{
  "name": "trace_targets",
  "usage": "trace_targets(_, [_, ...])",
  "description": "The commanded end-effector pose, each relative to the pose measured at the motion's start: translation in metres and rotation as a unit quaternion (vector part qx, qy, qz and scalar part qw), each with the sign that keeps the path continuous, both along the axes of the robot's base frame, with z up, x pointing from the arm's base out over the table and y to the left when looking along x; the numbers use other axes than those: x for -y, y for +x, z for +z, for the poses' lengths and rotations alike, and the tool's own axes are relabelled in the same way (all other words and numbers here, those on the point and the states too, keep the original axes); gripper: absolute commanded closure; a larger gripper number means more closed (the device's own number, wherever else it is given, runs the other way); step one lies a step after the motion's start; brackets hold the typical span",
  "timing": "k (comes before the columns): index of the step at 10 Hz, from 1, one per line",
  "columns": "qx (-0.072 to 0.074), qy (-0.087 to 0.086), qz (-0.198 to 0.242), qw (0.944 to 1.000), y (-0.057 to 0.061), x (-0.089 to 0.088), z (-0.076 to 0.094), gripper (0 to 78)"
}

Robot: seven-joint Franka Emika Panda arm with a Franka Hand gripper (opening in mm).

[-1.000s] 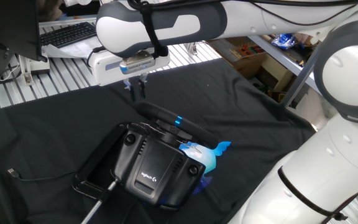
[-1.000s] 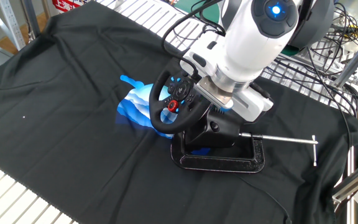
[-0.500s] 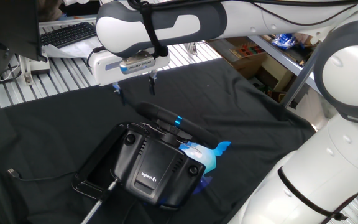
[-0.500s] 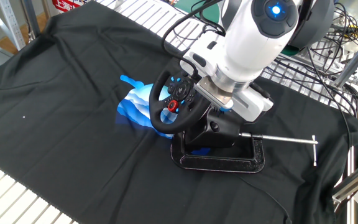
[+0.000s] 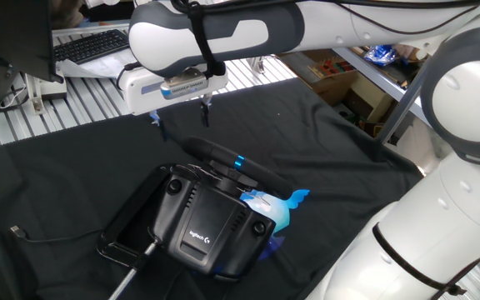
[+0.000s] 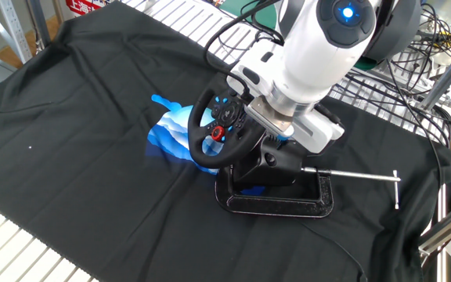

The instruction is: Rotate the steering wheel 90 degrees counterclockwise

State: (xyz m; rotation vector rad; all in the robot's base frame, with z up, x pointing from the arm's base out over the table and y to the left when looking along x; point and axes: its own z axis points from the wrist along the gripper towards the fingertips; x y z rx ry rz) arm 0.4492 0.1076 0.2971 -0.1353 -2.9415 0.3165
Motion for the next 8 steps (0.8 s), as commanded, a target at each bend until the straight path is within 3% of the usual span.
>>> trace_targets(1, [-0.056, -0.052, -0.030, 0.9966, 0.035, -0.006, 0.002, 0.1])
trace_targets(5, [-0.062, -0.068, -0.031, 0.9953, 0.043, 0.006, -0.009, 0.1])
trace_targets(8, [-0.081, -0.082, -0.043, 0.9924, 0.044, 0.010, -0.012, 0.1])
